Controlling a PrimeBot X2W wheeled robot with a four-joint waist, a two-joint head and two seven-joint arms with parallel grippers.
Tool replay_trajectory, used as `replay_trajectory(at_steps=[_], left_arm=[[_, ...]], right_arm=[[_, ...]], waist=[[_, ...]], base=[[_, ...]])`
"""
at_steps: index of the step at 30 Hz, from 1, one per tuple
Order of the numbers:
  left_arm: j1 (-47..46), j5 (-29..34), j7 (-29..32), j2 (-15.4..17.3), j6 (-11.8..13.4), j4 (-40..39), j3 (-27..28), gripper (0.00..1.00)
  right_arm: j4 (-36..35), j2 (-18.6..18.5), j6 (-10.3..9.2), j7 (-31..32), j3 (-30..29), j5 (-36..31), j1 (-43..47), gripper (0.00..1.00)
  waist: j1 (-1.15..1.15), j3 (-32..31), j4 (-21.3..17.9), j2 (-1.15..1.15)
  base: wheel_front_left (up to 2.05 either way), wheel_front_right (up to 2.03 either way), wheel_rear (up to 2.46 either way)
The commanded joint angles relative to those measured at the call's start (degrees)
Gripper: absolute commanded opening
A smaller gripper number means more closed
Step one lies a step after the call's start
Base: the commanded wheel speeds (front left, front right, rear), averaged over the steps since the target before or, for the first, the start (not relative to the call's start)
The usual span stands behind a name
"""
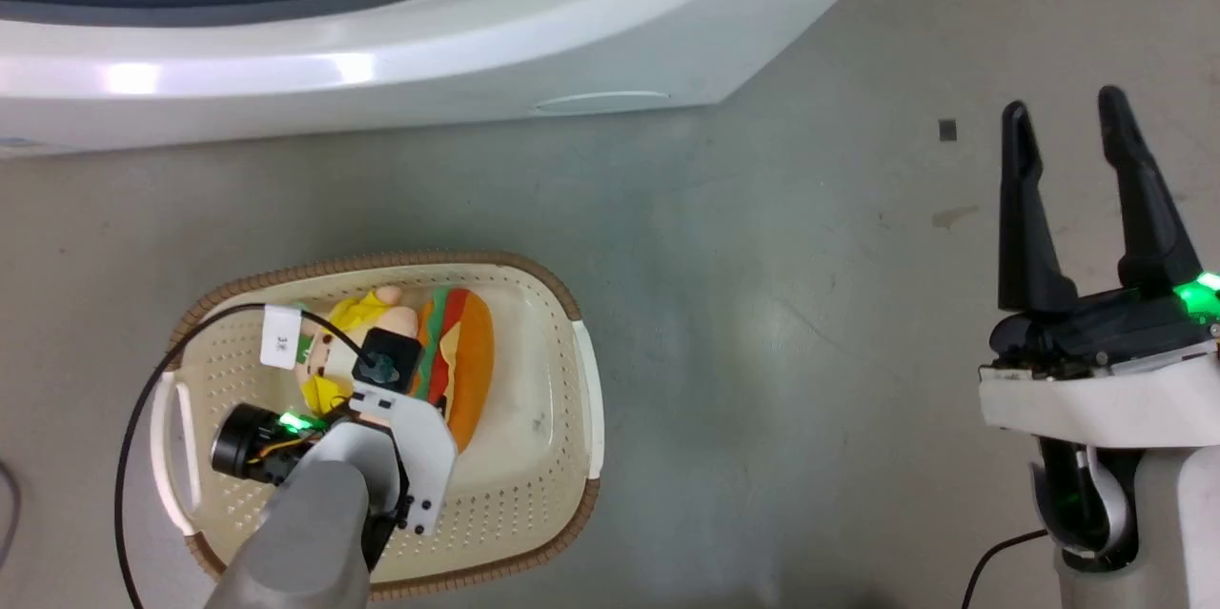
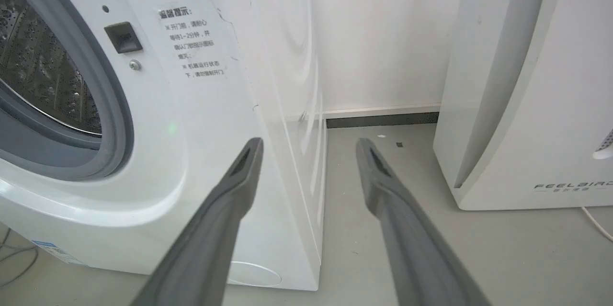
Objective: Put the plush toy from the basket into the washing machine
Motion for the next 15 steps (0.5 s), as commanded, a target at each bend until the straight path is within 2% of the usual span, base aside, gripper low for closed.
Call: replay_trajectory(at_steps=[1, 15], left_arm=[[-2.0, -0.2, -0.6, 0.5, 0.4, 1.9, -0.5, 1.0], [-8.1, -1.9, -1.5, 1.0, 1.6, 10.2, -3.1, 1.0]], right_arm=[[-0.7, 0.0, -0.04, -0.7, 0.1, 1.1, -1.7, 1.0], [-2.1, 0.0, -0.04, -2.4, -0.2, 3.4, -4.7, 1.0]], waist=[[-0.01, 1.2, -0.4, 0.0], [-0.01, 6.9, -1.3, 0.0]], base=[[0.0, 0.0, 0.0], [0.0, 0.0, 0.0]])
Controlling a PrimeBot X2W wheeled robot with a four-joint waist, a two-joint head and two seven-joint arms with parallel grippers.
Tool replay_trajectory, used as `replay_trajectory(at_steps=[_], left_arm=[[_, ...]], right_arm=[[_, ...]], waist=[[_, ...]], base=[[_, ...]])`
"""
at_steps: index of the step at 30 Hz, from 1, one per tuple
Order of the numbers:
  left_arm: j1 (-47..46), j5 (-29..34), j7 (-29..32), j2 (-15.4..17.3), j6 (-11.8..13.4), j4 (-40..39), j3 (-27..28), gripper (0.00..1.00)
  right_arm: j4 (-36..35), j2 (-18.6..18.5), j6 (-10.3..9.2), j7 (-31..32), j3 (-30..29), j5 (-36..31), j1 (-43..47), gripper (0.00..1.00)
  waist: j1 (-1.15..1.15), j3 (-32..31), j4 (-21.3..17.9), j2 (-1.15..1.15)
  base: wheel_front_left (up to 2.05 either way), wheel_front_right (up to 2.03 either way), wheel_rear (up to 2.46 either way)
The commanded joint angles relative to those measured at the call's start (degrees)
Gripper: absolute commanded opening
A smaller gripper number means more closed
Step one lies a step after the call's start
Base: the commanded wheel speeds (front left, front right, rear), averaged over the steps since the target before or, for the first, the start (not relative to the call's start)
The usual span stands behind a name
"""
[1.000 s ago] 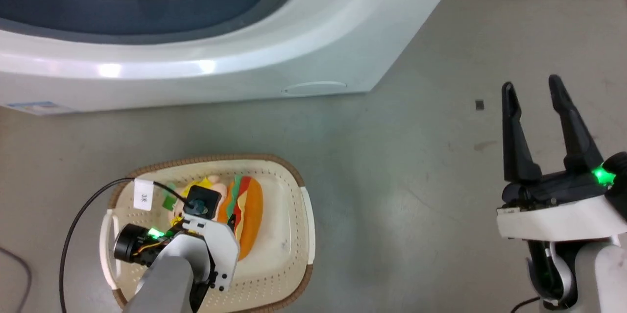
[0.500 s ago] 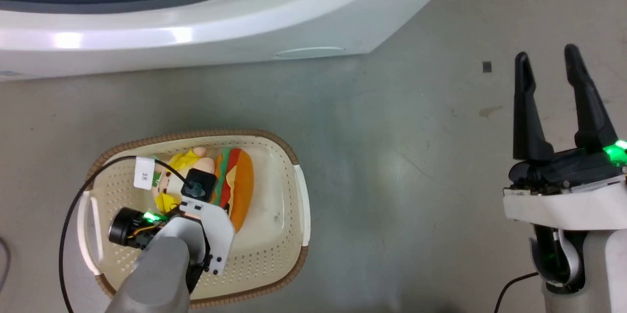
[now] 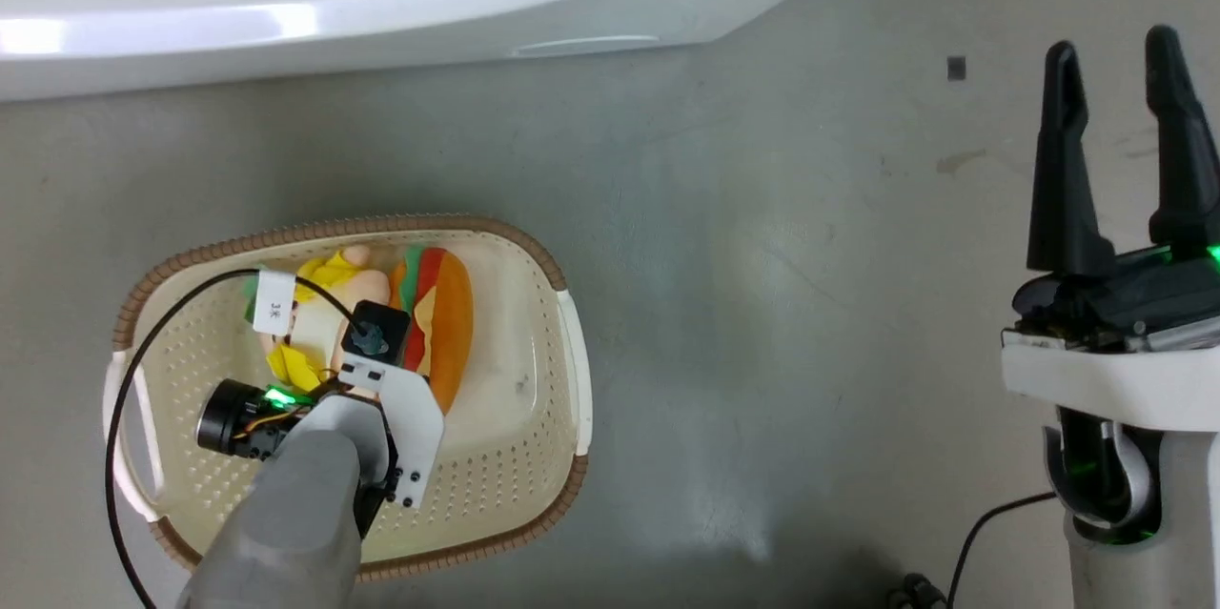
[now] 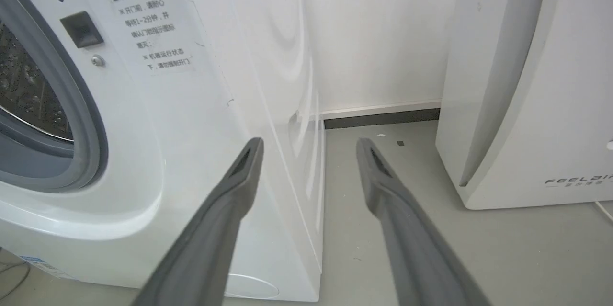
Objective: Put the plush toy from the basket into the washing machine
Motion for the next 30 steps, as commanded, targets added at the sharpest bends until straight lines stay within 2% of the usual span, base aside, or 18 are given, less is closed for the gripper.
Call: replay_trajectory(at_steps=[1, 16, 17, 19, 23, 30], left_arm=[[-2.1, -0.5, -0.1, 0.5, 0.3, 2.0, -0.7, 1.0], [-7.4, -1.8, -0.7, 0.6, 0.3, 10.3, -4.3, 1.0], [-7.7, -1.8, -0.7, 0.6, 0.1, 10.8, -4.6, 0.38], [-8.3, -2.3, -0.1, 0.5, -0.6, 12.0, -5.1, 0.0], [-9.4, -2.8, -0.5, 0.6, -1.3, 14.3, -6.1, 0.0], [-7.8, -3.9, -2.5, -0.1, -1.9, 14.3, -6.4, 0.0]], right_arm=[[-0.7, 0.0, -0.04, -0.7, 0.0, 0.7, -1.6, 1.0], [-2.0, 0.0, -0.05, -2.4, -0.3, 2.2, -4.2, 1.0], [-2.1, 0.0, -0.05, -2.5, -0.3, 2.3, -4.4, 1.0], [-2.3, 0.0, -0.05, -2.7, -0.2, 2.5, -4.8, 1.0], [-2.6, 0.0, -0.05, -3.2, -0.2, 2.9, -5.3, 1.0], [-1.4, 0.0, -0.05, -3.2, -0.3, 2.7, -4.2, 1.0]], waist=[[0.0, 1.1, -0.2, 0.0], [0.0, 6.0, -0.7, 0.0], [0.0, 6.3, -0.7, 0.0], [0.0, 6.8, -0.8, 0.0], [0.0, 7.5, -0.8, 0.0], [0.0, 3.5, -0.4, 0.0]], base=[[0.0, 0.0, 0.0], [0.0, 0.0, 0.0], [0.0, 0.0, 0.0], [0.0, 0.0, 0.0], [0.0, 0.0, 0.0], [0.0, 0.0, 0.0]])
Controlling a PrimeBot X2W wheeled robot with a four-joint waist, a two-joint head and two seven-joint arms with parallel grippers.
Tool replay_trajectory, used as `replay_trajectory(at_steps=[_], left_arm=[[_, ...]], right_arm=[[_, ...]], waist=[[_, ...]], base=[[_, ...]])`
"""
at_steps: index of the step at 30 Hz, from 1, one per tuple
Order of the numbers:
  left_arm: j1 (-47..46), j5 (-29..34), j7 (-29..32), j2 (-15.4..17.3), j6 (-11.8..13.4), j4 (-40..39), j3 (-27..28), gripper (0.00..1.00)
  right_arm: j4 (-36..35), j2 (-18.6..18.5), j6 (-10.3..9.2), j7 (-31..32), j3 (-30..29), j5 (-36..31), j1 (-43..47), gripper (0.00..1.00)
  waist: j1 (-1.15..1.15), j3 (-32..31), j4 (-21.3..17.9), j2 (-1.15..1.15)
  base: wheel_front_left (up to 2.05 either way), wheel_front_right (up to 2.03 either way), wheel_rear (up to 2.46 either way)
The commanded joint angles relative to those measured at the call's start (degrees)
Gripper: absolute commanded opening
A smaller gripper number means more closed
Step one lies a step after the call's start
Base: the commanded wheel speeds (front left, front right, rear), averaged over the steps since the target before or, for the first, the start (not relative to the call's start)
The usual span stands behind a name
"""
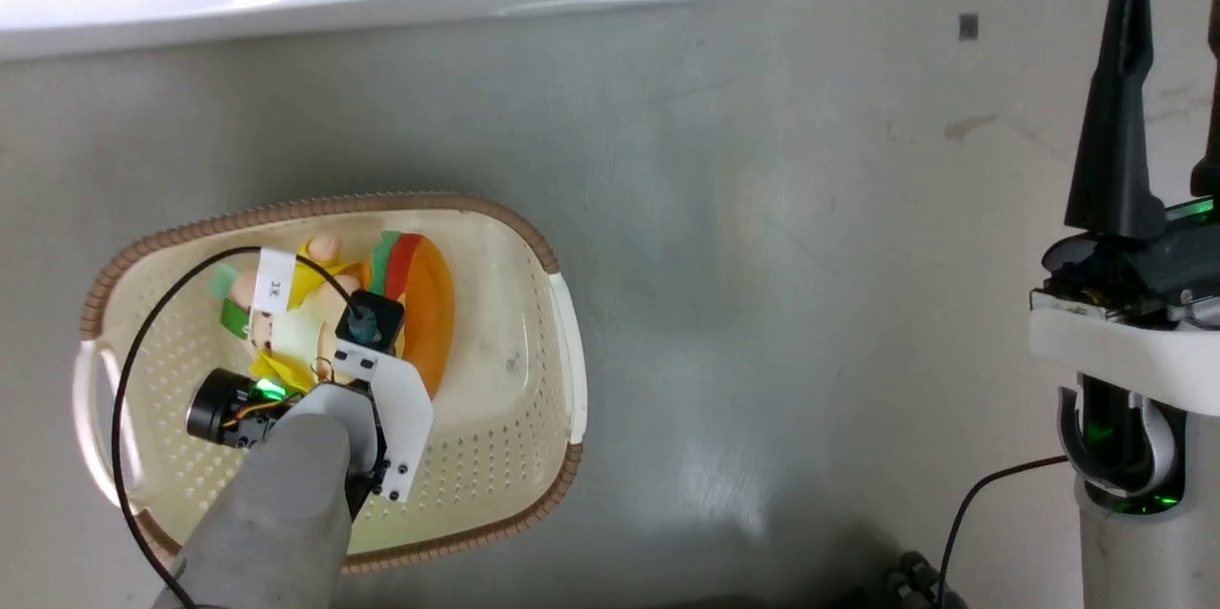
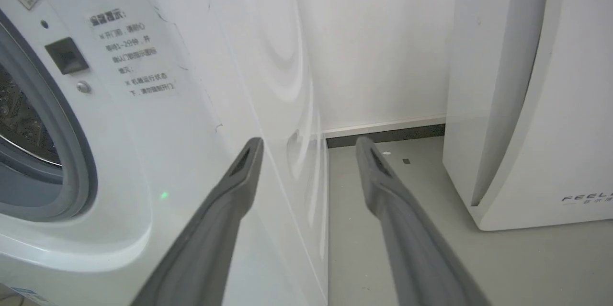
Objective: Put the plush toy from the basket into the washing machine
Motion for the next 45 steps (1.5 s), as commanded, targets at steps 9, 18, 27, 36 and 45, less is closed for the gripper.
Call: replay_trajectory(at_steps=[9, 18, 27, 36, 45], left_arm=[[4.3, -1.8, -5.4, -2.4, -1.4, 0.1, -0.6, 0.0], [9.0, -3.9, -10.6, -4.3, -2.4, 0.1, -1.0, 0.0], [13.8, -5.0, -17.0, -5.3, -2.6, 0.0, -1.8, 0.0], [17.6, -5.8, -18.8, -5.3, -0.4, -8.0, -1.0, 0.0], [22.5, -3.9, -18.8, -3.1, 3.3, -24.8, 0.9, 0.0]], right_arm=[[2.8, 0.0, -0.04, -0.3, -0.8, -0.4, 3.7, 1.0], [5.2, 0.0, -0.04, -0.3, -1.9, -0.9, 8.5, 1.0], [7.0, 0.0, -0.04, -0.3, -3.0, -0.8, 13.6, 1.0], [7.6, 0.0, -0.04, -0.3, -4.2, -0.3, 18.0, 1.0], [7.9, 0.0, -0.04, -0.3, -4.0, 0.2, 20.3, 1.0]], waist=[[-0.01, -10.1, 2.6, 0.0], [-0.01, -19.5, 6.3, 0.0], [-0.01, -28.6, 9.2, 0.0], [-0.01, -35.3, 11.2, 0.0], [-0.01, -38.2, 11.8, 0.0]], base=[[0.0, 0.0, 0.0], [0.0, 0.0, 0.0], [0.0, 0.0, 0.0], [0.0, 0.0, 0.0], [0.0, 0.0, 0.0]])
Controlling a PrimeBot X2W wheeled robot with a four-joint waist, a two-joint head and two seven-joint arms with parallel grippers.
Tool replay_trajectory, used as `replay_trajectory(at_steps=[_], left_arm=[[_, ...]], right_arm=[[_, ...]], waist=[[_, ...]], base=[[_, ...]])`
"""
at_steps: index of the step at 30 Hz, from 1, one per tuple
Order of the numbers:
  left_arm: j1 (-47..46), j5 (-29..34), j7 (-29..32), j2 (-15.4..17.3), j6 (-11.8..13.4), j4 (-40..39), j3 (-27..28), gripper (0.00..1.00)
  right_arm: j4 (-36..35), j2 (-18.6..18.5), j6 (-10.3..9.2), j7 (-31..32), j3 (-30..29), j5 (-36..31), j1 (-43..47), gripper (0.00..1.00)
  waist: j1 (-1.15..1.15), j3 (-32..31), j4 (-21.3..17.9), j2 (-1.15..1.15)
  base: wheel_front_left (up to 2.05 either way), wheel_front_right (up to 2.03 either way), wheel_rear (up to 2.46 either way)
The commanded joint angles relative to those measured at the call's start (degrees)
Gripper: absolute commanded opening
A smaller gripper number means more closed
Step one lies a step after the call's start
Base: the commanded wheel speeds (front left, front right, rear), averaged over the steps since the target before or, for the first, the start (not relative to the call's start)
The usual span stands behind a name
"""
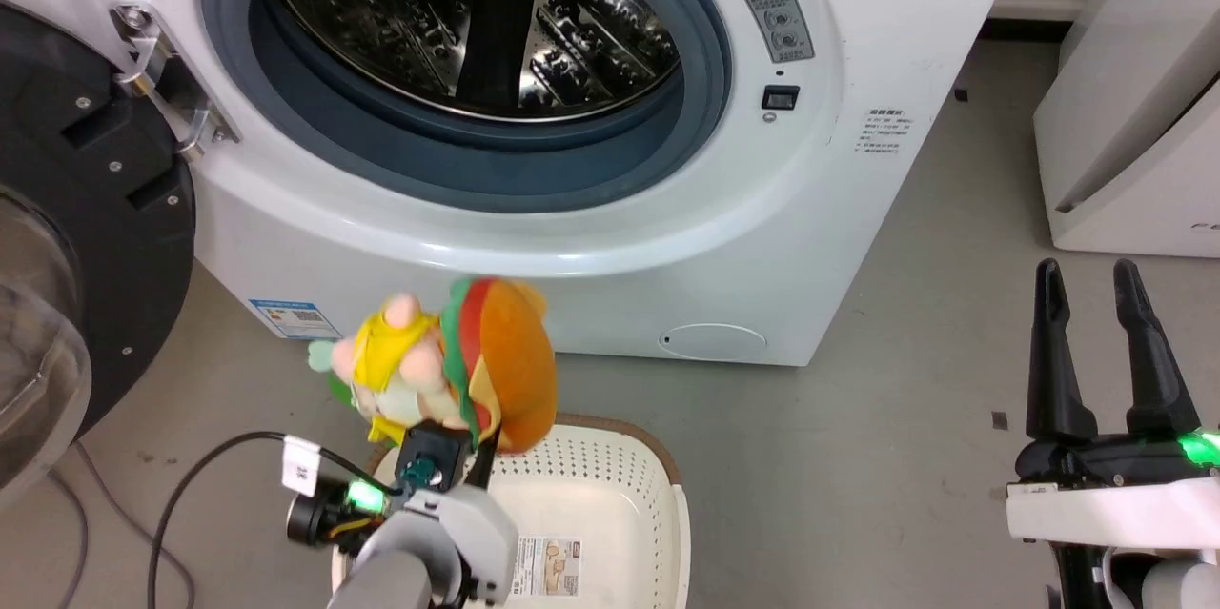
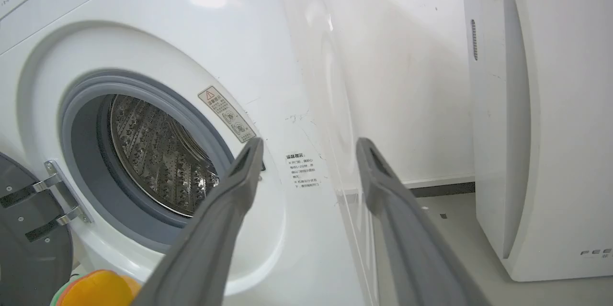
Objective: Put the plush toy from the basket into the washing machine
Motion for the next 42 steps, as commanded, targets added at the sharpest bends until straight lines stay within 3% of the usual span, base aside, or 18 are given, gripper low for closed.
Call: replay_trajectory(at_steps=[1, 9, 16, 26, 42], left_arm=[[0.7, 0.6, -0.3, 0.3, 0.7, -2.9, 0.6, 0.0], [0.5, 2.0, -0.3, 1.5, 3.4, -13.8, 4.3, 0.0], [-3.9, 3.0, -0.3, 1.9, 4.4, -17.3, 7.8, 0.0], [-13.3, 4.8, -0.3, 2.6, 4.5, -16.6, 11.2, 0.0], [-31.0, 6.3, -0.3, 7.8, 3.6, -8.6, 15.8, 0.0]], right_arm=[[0.1, 0.0, -0.04, -0.2, 0.0, 0.2, 0.7, 1.0], [0.0, 0.0, -0.04, -0.2, 0.2, 0.6, 0.0, 1.0], [-0.7, 0.0, -0.04, -0.2, 0.2, 0.7, -2.2, 1.0], [-2.3, 0.0, -0.04, -0.2, 0.5, -2.0, -6.0, 1.0], [-3.1, 0.0, -0.04, -0.2, 1.8, -2.7, -11.5, 1.0]], waist=[[0.01, -0.3, 0.0, 0.0], [0.01, 0.4, -1.2, 0.0], [0.01, 3.2, -3.1, 0.0], [0.01, 9.7, -6.4, 0.0], [0.01, 20.9, -12.1, 0.0]], base=[[0.0, 0.0, 0.0], [0.0, 0.0, 0.0], [0.0, 0.0, 0.0], [0.0, 0.0, 0.0], [0.0, 0.0, 0.0]])
